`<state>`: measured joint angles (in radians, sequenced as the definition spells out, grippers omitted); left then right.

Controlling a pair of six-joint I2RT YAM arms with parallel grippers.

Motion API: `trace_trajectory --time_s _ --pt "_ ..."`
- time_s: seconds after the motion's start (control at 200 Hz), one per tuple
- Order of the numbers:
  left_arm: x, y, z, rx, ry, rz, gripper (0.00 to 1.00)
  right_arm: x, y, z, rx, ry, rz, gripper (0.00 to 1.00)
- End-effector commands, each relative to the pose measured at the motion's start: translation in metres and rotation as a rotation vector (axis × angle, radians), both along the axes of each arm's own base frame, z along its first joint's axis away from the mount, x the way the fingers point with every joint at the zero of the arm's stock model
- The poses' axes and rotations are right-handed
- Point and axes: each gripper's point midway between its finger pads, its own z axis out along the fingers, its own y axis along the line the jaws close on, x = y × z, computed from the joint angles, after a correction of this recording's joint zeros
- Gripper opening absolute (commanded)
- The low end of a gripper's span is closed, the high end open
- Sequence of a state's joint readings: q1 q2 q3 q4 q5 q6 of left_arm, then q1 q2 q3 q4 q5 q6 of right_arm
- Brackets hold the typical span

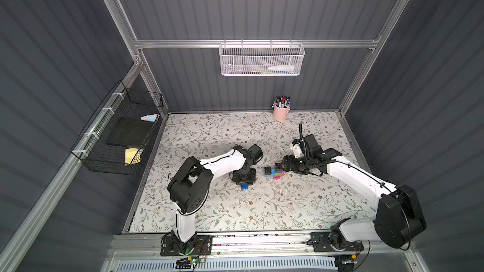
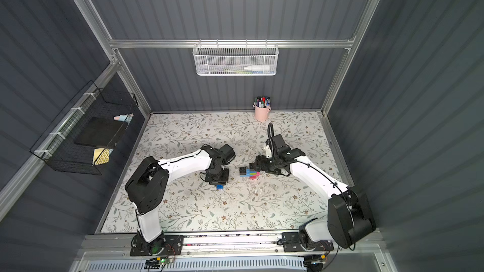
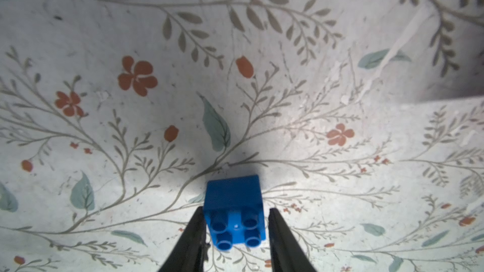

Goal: Assemble the number 4 with lego
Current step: Pick up the lego brick from the center of the board.

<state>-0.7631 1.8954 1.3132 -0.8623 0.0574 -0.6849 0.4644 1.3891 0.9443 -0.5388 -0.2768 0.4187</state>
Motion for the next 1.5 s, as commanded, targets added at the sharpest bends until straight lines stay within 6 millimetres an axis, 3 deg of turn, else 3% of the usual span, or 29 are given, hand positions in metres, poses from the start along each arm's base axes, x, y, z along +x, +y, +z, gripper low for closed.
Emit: trace_trajectory --time_s 0.0,0.175,0.605,0.815,1.496 --pt "0.004 -0.003 0.0 -0.004 0.012 0.006 0.36 -0.026 -0.026 -0.036 -0.144 0.136 -0.011 0.73" --pt "0.004 -0.004 -0.001 -0.003 0.018 0.0 0.33 -0.027 -0.026 -0.038 -0.146 0.14 -0.011 0.73" --pt "0.006 -0.005 0.0 0.006 0.016 -0.02 0.14 -0.027 -0.026 -0.038 -0.146 0.14 -0.012 0.73" --pt "0.011 -0.007 0.01 -0.011 -0.019 -0.018 0.12 -0.028 -0.026 -0.039 -0.145 0.141 -0.012 0.73" --pt "0.047 -0.031 0.104 -0.116 -0.195 -0.027 0.12 -0.026 -0.025 -0.041 -0.149 0.148 -0.007 0.73"
